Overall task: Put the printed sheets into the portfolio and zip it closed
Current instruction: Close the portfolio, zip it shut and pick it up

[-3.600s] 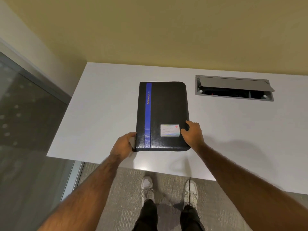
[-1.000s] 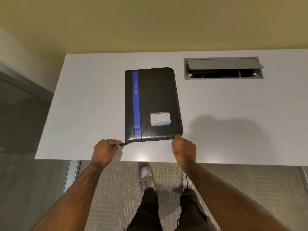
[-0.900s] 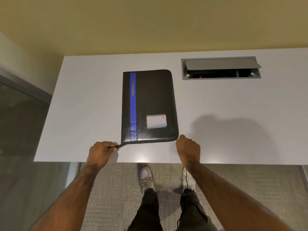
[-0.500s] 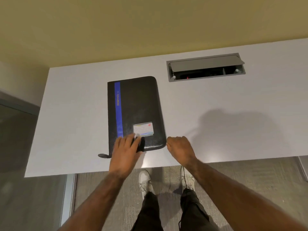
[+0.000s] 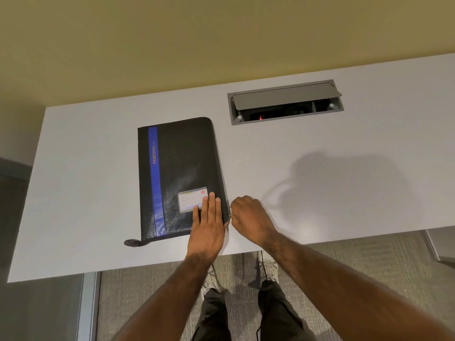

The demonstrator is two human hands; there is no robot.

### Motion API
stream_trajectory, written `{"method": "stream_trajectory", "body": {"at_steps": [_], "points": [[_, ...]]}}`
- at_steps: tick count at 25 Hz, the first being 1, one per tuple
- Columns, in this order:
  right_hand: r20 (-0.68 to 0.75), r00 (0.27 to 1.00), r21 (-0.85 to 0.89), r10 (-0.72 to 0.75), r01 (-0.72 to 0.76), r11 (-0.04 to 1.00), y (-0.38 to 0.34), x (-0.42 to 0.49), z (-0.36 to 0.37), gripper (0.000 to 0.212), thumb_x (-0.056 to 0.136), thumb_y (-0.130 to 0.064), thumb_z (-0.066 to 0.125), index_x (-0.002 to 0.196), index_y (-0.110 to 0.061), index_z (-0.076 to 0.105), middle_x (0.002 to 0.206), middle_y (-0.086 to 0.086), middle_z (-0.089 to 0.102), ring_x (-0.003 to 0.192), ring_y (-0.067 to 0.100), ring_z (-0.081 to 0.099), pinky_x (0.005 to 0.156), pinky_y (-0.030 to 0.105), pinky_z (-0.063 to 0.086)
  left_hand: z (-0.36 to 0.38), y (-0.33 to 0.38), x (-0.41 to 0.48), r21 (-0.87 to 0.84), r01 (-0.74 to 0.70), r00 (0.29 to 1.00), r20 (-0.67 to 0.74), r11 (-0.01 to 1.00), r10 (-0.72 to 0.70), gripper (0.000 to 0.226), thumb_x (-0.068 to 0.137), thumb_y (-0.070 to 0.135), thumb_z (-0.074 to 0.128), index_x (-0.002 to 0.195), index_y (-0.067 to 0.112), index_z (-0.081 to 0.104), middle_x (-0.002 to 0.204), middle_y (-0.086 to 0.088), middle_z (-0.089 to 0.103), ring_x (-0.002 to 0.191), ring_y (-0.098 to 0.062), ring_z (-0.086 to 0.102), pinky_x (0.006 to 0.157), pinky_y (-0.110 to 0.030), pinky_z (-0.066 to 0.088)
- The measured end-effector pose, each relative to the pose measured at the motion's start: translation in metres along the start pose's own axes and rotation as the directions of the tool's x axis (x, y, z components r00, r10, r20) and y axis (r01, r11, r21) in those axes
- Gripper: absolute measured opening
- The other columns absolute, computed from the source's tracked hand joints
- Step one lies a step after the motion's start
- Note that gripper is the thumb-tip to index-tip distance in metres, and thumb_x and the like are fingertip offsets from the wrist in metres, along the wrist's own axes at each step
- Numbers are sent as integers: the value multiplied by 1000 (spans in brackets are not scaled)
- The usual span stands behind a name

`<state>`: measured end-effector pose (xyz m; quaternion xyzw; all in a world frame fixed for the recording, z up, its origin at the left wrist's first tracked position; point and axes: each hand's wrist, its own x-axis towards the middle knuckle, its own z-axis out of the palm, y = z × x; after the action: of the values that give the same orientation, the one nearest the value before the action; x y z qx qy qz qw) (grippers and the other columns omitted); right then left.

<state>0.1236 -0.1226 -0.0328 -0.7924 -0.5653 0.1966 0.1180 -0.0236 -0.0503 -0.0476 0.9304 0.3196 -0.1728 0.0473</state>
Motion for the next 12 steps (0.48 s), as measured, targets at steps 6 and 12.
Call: {"method": "stream_trajectory", "body": {"at_steps": [6, 12], "points": [[-24, 999, -203, 36, -40, 978, 6, 27, -3, 27, 94, -31, 57, 116, -17, 65, 122, 6, 67, 118, 26, 58, 111, 50, 34, -3, 1, -4, -20, -9, 1000, -12, 1000, 9, 65, 104, 21, 24, 155, 1, -9, 163, -19, -20, 152, -39, -11, 121, -60, 13], [25, 996, -404, 90, -72, 912, 12, 86, -33, 44, 99, -44, 48, 137, -23, 47, 145, 6, 50, 137, 27, 43, 119, 53, 18, 1, 4, -15, -66, -31, 999, -41, 997, 28, 63, 101, 23, 26, 157, 0, 6, 166, -19, -4, 153, -38, 1, 119, -61, 20]]}}
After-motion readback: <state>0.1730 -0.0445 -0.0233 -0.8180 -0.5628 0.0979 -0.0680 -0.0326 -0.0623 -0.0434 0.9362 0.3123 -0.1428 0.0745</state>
